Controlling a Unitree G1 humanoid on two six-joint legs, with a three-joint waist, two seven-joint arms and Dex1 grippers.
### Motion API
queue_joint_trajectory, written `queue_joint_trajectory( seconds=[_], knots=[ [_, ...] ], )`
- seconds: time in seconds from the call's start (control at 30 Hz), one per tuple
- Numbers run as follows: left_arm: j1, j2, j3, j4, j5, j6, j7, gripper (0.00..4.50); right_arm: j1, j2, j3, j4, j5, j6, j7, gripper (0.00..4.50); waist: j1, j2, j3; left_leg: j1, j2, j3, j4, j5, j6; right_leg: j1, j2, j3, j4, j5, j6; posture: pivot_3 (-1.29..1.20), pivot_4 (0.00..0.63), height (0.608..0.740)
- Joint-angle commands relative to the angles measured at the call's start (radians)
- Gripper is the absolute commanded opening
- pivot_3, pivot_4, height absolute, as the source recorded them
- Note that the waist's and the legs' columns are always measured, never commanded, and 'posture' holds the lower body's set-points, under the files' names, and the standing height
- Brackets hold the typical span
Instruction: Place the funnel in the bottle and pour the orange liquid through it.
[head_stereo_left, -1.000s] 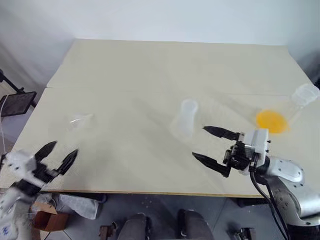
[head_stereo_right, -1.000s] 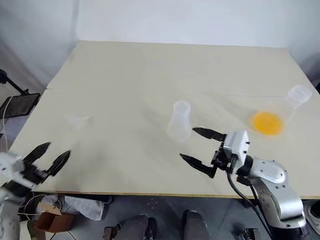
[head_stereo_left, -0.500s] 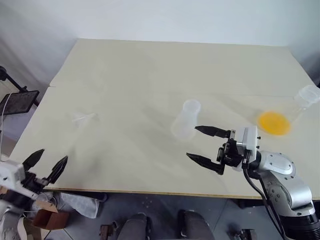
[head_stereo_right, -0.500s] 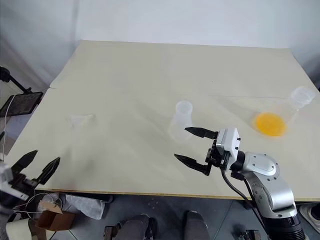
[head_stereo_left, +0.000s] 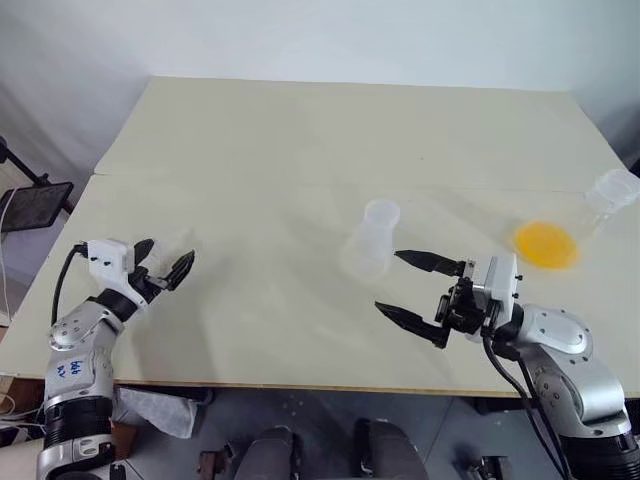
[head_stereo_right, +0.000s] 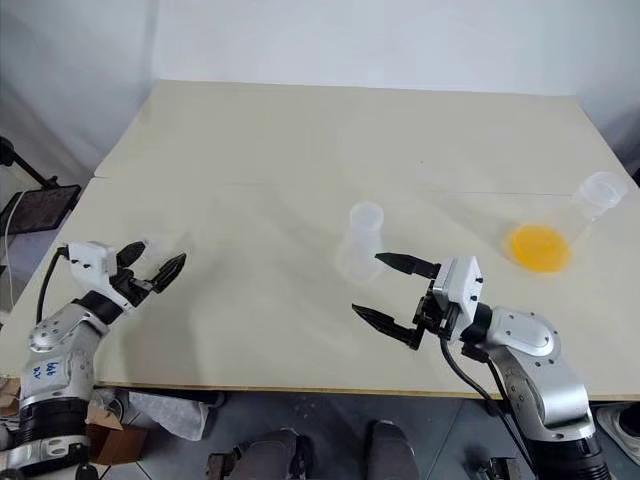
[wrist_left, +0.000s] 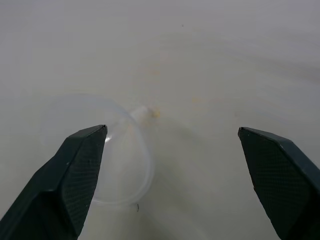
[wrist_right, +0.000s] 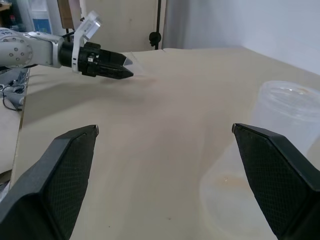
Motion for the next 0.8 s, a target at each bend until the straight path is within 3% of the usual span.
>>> queue_joint_trajectory(
  seconds=[0.03,0.4,0.63,0.8],
  knots=[
    [-0.005,0.021,0.005,-0.009,0.001,0.009,0.008,3.56,0.013,0.006,-0.029,-0.046,0.001,-0.021,-0.023,4.50,0.000,0.000,0.000,0.000,0.000,0.000,0.000,0.000,0.000,0.000,0.000,0.000,0.000,0.000,0.000,0.00,0.150,0.740],
    [-0.046,0.034,-0.006,0.012,-0.031,0.021,-0.048,0.04,0.053,0.005,-0.037,-0.067,0.002,-0.038,-0.042,4.50,0.007,0.000,0.000,0.000,-0.001,-0.001,0.001,0.000,0.000,0.001,-0.003,-0.007,0.000,0.000,0.000,0.00,0.150,0.740],
    [-0.073,0.077,-0.033,-0.085,-0.062,-0.076,-0.213,0.04,0.115,-0.016,-0.085,-0.116,0.017,-0.027,-0.056,4.50,0.020,0.000,0.000,0.000,-0.001,-0.001,0.001,0.000,0.000,0.001,-0.003,-0.008,0.000,0.000,0.000,0.00,0.150,0.740],
    [-0.196,0.141,-0.126,-0.167,-0.083,-0.071,-0.387,0.04,0.242,-0.013,-0.149,-0.189,0.029,-0.010,-0.095,4.50,0.029,-0.001,0.000,-0.001,-0.002,-0.002,0.001,0.001,0.001,0.002,-0.004,-0.009,-0.001,0.000,0.000,0.00,0.150,0.740]
  ],
)
